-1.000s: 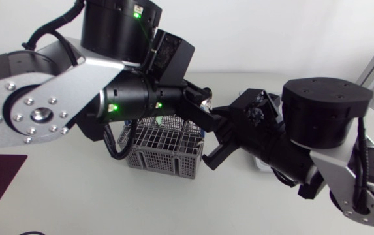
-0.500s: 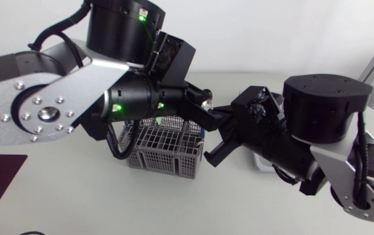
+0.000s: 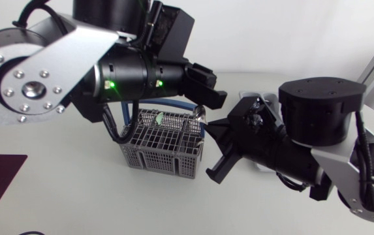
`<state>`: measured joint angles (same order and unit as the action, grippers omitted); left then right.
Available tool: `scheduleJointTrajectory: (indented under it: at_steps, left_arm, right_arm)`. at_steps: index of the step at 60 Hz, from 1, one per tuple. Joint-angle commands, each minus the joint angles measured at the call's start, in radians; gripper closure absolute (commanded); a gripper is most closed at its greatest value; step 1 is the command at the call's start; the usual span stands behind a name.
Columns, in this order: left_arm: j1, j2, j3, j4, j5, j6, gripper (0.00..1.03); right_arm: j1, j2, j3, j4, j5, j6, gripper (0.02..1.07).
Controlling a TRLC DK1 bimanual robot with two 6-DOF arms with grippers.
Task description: Unload the cutlery basket into the drawer organizer.
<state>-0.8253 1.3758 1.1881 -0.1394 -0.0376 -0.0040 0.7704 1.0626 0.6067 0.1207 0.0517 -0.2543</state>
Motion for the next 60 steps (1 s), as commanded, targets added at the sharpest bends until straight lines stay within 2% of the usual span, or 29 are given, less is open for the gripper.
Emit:
scheduleJointTrajectory:
  at_steps: [1,9,18,23,30,45,60]
  left_arm:
    - [0.028,-0.026,0.041,0.004,0.004,-0.008,0.33]
    - [0.086,-0.052,0.045,0.000,0.004,0.002,0.31]
    - [0.137,-0.066,0.039,-0.014,0.004,0.039,0.31]
    - [0.143,-0.050,0.036,-0.049,0.002,0.079,0.31]
    - [0.130,-0.006,0.022,-0.095,-0.001,0.122,0.31]
    - [0.057,0.065,0.010,-0.172,-0.039,0.188,0.32]
    - [0.018,0.103,-0.001,-0.213,-0.065,0.213,0.32]
  right_arm:
    - [0.003,-0.041,-0.008,-0.036,-0.026,-0.002,1.01]
    - [-0.043,-0.113,-0.039,-0.108,-0.093,-0.039,1.01]
    - [-0.181,-0.197,-0.079,-0.201,-0.248,-0.115,1.01]
    - [-0.327,-0.242,-0.093,-0.277,-0.398,-0.194,1.01]
    - [-0.490,-0.268,-0.094,-0.375,-0.549,-0.304,1.01]
    - [-0.769,-0.179,-0.088,-0.513,-0.753,-0.599,1.01]
    - [-0.950,0.063,-0.025,-0.563,-0.832,-0.853,1.01]
